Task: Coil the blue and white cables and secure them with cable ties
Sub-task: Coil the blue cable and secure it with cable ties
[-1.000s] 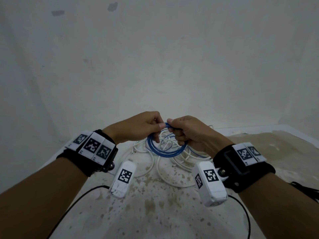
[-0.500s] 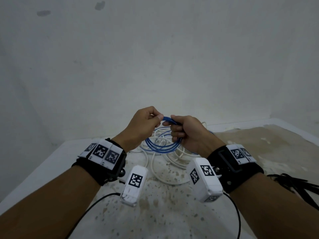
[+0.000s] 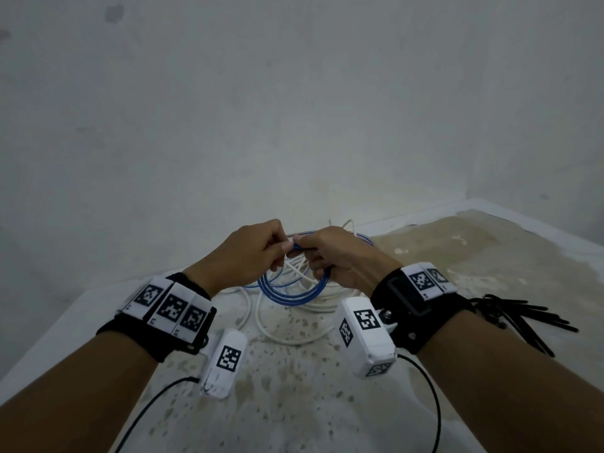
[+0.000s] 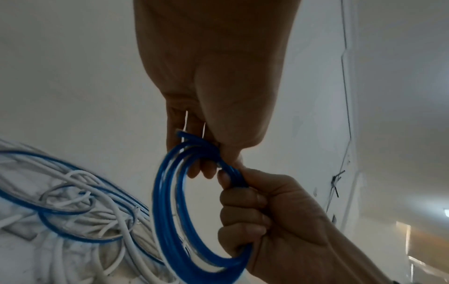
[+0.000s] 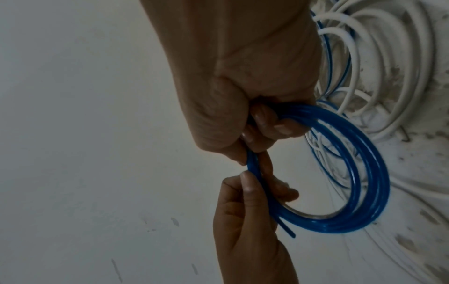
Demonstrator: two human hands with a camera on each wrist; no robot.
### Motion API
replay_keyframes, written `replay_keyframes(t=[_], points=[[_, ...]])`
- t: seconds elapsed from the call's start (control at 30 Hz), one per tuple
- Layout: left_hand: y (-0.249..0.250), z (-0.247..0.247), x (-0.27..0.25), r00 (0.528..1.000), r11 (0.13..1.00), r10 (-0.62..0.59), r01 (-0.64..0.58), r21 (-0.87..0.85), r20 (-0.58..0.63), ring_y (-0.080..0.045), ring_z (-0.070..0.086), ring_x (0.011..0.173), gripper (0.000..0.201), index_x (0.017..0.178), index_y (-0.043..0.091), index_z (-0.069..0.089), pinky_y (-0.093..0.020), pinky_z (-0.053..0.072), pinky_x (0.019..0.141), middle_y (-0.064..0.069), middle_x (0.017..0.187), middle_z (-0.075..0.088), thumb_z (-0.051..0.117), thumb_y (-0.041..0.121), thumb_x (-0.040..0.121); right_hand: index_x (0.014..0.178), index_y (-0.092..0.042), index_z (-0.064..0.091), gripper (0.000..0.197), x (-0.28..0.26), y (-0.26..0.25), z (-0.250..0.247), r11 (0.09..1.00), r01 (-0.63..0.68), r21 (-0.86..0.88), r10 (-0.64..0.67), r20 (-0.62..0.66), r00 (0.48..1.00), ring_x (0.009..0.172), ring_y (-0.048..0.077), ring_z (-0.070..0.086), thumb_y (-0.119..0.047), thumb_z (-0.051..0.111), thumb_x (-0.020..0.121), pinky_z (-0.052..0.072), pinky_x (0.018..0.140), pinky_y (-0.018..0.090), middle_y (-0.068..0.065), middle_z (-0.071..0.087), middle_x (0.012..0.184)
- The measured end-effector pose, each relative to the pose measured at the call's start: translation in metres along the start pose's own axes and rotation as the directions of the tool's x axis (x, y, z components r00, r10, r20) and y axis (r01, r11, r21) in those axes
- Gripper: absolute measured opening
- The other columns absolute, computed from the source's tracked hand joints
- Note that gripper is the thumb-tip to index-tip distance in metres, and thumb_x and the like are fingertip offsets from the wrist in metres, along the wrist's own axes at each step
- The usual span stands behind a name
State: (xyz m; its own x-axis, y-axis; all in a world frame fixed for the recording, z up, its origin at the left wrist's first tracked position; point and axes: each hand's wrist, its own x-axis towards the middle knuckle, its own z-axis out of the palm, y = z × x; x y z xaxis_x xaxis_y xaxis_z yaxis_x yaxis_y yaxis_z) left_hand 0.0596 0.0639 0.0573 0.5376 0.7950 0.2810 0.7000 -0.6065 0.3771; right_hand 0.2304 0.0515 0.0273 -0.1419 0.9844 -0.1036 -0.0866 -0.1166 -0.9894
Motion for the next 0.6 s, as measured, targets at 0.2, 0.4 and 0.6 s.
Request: replay_keyframes(t=[0.2, 0.4, 0.6], points=[[0.021, 0.023, 0.004, 0.990, 0.943, -0.097, 0.058, -0.329, -0.102, 0.002, 0.053, 0.048, 0.020, 0.090, 0.003, 0.052, -0.017, 0.047, 0.053, 0.010, 0.058, 0.059, 0.048, 0.018, 0.102, 0.089, 0.000, 0.060, 0.023, -0.012, -0.005, -0.012, 0.996, 0.017, 0.083, -0.013, -0.043, 0.999, 0.039, 0.009, 0.021, -0.019, 0.052, 0.100, 0.024, 0.044, 0.023, -0.006, 0.028, 0.042], [0.039, 0.034, 0.015, 0.978, 0.895, -0.141, 0.060, -0.443, -0.152, 0.005, 0.050, 0.043, 0.018, 0.086, 0.002, 0.054, -0.010, 0.037, 0.047, 0.011, 0.055, 0.058, 0.051, 0.013, 0.100, 0.092, -0.004, 0.056, 0.020, -0.024, -0.003, -0.025, 0.983, 0.035, 0.181, -0.019, -0.087, 0.996, 0.038, 0.009, 0.021, -0.020, 0.048, 0.102, 0.025, 0.045, 0.025, -0.006, 0.028, 0.043], [0.051, 0.052, 0.028, 0.986, 0.894, -0.129, 0.068, -0.442, -0.109, -0.005, 0.039, 0.044, 0.020, 0.090, 0.004, 0.062, -0.022, 0.032, 0.048, 0.002, 0.061, 0.052, 0.053, 0.018, 0.100, 0.087, -0.005, 0.055, 0.022, -0.036, 0.004, -0.049, 0.969, 0.058, 0.241, -0.016, -0.173, 0.985, 0.041, 0.011, 0.020, -0.008, 0.037, 0.100, 0.026, 0.044, 0.026, -0.002, 0.028, 0.049]])
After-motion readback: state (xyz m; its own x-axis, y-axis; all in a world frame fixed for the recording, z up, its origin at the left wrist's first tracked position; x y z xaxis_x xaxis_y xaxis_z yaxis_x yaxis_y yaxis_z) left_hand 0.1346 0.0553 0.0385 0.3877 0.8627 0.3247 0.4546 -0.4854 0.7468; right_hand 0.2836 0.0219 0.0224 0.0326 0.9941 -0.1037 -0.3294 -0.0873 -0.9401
